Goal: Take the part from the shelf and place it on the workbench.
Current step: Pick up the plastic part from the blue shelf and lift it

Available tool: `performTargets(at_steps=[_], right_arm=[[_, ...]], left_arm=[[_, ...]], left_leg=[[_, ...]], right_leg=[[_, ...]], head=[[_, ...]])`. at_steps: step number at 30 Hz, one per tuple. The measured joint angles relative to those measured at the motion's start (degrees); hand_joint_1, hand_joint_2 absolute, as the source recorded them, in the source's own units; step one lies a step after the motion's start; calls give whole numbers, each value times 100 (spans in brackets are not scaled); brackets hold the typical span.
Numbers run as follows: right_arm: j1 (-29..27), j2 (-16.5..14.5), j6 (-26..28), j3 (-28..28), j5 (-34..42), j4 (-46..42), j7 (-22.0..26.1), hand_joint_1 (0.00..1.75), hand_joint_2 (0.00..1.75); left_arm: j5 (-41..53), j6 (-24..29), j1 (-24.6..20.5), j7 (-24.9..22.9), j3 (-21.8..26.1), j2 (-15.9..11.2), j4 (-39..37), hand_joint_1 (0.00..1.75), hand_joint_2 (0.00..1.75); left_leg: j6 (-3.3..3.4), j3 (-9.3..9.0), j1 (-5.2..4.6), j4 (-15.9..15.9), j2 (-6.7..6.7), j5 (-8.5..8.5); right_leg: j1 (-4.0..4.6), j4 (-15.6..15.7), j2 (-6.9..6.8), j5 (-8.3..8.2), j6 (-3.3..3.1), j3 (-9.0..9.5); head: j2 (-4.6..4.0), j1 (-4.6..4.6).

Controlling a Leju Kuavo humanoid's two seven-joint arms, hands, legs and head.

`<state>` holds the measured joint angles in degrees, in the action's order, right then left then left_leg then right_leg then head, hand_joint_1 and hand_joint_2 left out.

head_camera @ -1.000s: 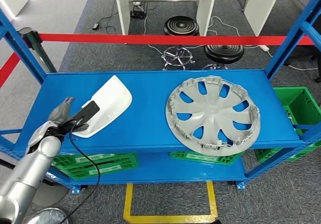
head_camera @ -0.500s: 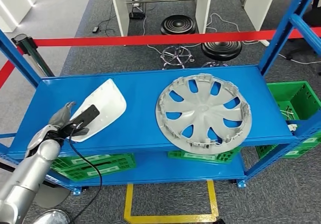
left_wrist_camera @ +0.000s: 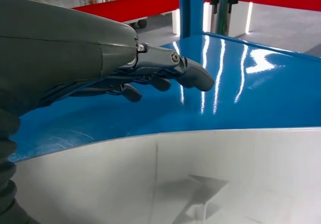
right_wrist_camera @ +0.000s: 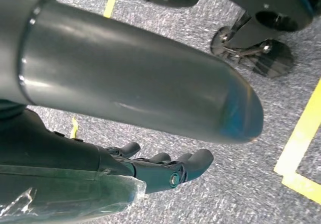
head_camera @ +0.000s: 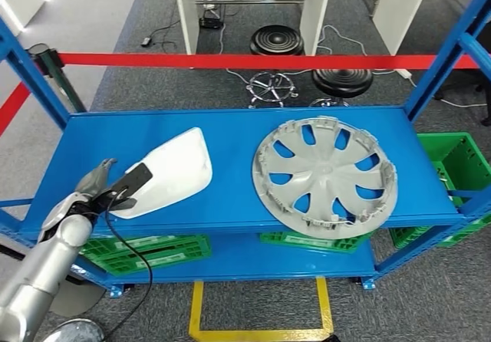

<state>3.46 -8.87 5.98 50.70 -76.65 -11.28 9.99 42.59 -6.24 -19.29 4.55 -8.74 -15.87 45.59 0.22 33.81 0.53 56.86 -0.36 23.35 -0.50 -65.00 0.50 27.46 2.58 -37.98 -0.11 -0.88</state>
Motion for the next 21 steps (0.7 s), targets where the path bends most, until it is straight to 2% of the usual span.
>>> performTargets(at_steps=[2,3,4,5,7,8,9,10,12,14,15,17,18,19,20,21], right_arm=[[-2,0,-1,-2,0,0,3,0,0],[-8,0,1,-3,-1,0,6,0,0],[-13,0,4,-3,-2,0,11,0,0],[-14,0,10,-3,-3,0,19,0,0],[0,0,24,-6,-13,0,34,0,0],[14,-1,29,-11,-17,0,42,0,0],[26,-1,32,-20,-21,0,49,0,0],[33,-2,34,-29,-24,0,55,0,0],[34,-1,49,-43,-30,0,59,0,0],[38,0,73,-56,-54,0,62,0,0],[41,0,82,-69,-77,0,64,0,0],[36,0,97,-99,-114,0,67,0,0],[30,0,104,-115,-122,0,66,0,0],[28,0,110,-127,-123,0,63,0,0],[30,-1,115,-139,-124,0,60,0,0],[33,-1,119,-149,-125,0,55,0,0]], left_arm=[[-9,-31,2,0,0,0,0,7,175],[-20,-55,3,-1,0,-1,0,15,175],[-34,-88,4,-4,1,-3,0,24,175],[-52,-137,5,-10,2,-8,0,33,175],[-100,-278,7,-23,4,-39,0,63,175],[-132,-366,9,-23,4,-72,0,88,175],[-167,-453,12,-11,4,-116,-1,113,175],[-199,-530,19,9,4,-163,-1,130,175],[-258,-632,43,63,3,-246,-2,153,175],[-296,-672,66,98,0,-315,-2,168,175],[-310,-683,77,105,-2,-342,-2,174,175],[-340,-710,114,107,-9,-366,-2,175,175],[-356,-722,138,107,-15,-373,-2,175,175],[-376,-729,154,107,-21,-383,-2,175,175],[-390,-732,164,107,-27,-397,-1,175,175],[-404,-731,166,108,-33,-416,0,175,175]], left_leg=[[22,0,-5,2,3,6],[25,-3,-7,3,2,9],[23,-8,-8,4,-1,12],[19,-19,-5,5,-4,16],[-19,-39,-9,16,-14,36],[-47,-38,-19,28,-19,44],[-81,-32,-30,33,-22,44],[-114,-25,-39,30,-24,36],[-171,-23,-26,13,-24,25],[-227,64,-12,210,-16,174],[-251,192,-9,489,-12,336],[-280,565,-8,1271,-9,694],[-284,711,-8,1565,-9,784],[-281,763,-8,1660,-9,756],[-271,704,-8,1532,-9,622],[-256,546,-8,1211,-7,420]], right_leg=[[-4,-764,-4,326,24,-365],[-4,-988,-4,376,28,-477],[-5,-998,-5,316,28,-485],[-6,-781,-5,162,25,-378],[-11,7,-3,-181,18,35],[-15,318,7,-272,-3,204],[-15,497,17,-305,-29,301],[-8,549,29,-291,-66,328],[-7,556,36,-314,-148,318],[-17,569,32,-327,-222,319],[-20,574,28,-330,-247,319],[-17,573,22,-327,-268,313],[-15,573,19,-326,-270,312],[-15,572,17,-326,-270,314],[-15,572,17,-326,-269,319],[-16,572,18,-326,-267,327]], head=[[0,18],[0,18],[0,19],[0,18],[0,22],[0,18],[0,11],[0,2],[0,-9],[0,-22],[0,-31],[0,-45],[0,-44],[0,-45],[0,-44],[0,-45]])
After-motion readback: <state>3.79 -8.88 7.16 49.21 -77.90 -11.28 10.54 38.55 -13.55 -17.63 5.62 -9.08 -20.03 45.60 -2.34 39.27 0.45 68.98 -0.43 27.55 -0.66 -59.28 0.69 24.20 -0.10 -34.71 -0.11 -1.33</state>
